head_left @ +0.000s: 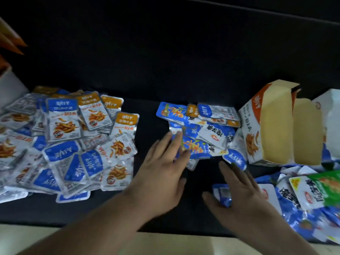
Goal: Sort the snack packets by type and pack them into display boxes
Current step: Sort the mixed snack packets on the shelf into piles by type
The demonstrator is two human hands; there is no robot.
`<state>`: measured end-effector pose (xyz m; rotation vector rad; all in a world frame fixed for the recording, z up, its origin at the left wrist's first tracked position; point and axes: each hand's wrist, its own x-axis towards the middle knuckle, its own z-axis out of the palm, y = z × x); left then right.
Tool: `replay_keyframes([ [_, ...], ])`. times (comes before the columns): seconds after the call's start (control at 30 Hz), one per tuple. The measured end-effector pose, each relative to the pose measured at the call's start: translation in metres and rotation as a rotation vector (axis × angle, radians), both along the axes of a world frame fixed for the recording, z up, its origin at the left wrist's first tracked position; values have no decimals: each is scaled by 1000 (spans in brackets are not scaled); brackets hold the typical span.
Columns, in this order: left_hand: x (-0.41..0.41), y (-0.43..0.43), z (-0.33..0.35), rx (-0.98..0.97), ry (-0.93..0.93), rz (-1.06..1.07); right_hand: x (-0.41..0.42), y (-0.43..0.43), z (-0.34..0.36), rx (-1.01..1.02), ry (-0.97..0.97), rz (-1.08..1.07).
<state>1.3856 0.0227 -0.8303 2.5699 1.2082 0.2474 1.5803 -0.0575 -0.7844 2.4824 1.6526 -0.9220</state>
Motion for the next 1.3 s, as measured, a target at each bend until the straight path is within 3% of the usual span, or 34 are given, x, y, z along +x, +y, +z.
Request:
replay_keyframes([
  [0.2,48,41,-18,-145,225,-4,17,-30,-15,-127,38,-14],
  [0.6,25,-27,-21,-6,256,3,51,-59,-60,307,-126,38],
  [0.8,21,-45,-21,10,201,-14,55,-55,-48,245,-246,77],
  [0.93,20,-50,-13,-20,180,-3,45,-41,-22,93,-287,34],
  [1.1,15,-44,5,42,-40,31,20,-20,-25,450,-22,52],
  [1.2,3,-10,5,54,-34,149,5,-4,-39,461,27,169],
  [1.3,3,19,-3,-154,107,191,2,6,-54,333,54,234],
])
